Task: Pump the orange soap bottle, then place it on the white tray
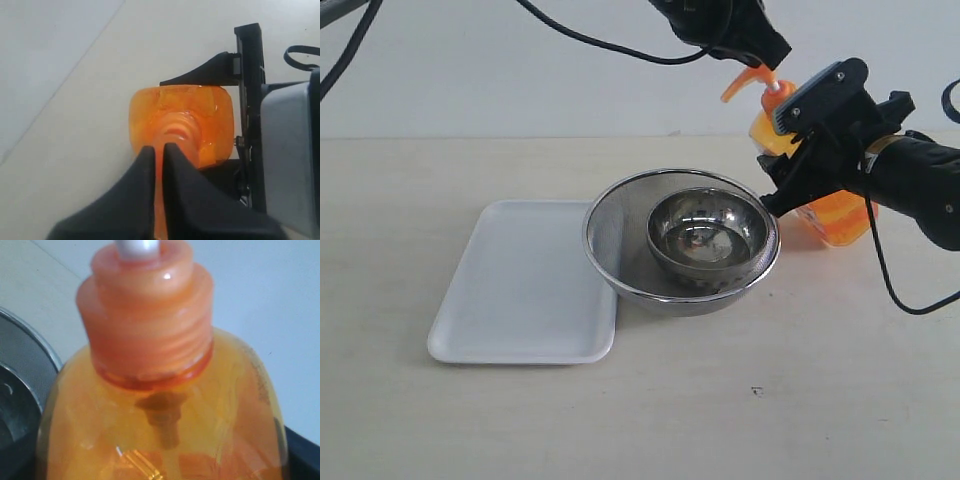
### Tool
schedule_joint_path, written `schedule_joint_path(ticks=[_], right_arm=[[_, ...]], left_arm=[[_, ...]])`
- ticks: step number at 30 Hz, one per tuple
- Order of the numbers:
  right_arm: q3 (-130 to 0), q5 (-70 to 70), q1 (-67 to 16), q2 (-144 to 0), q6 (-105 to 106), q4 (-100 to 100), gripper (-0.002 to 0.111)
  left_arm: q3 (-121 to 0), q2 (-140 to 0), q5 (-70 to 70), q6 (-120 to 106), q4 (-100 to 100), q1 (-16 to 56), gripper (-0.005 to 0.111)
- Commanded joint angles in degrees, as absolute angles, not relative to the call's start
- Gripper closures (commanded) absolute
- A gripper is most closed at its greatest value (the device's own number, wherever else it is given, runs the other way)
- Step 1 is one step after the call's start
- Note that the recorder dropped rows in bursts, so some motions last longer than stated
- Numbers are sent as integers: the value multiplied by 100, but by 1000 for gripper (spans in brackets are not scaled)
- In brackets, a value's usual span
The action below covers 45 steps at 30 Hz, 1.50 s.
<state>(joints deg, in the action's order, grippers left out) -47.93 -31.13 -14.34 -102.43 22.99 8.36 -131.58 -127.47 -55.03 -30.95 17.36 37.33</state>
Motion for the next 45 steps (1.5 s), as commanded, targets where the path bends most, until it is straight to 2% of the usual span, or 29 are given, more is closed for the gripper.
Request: schedule_joint_path(ticks=[1,25,45], right_arm=[[-4856,-3573,-1499,-10133,1929,744,108],[-4856,-3573,-1499,-10133,1916,744,108],[-4856,-3407,-1499,-10122,1857,1280,108]], left_arm=[[-13002,-12679,-6054,-3104,1540,3788,102],[-13002,-11978,-5503,-3170,1550,3788,102],[-13002,-11942,-5224,-3326,1560,3788,102]])
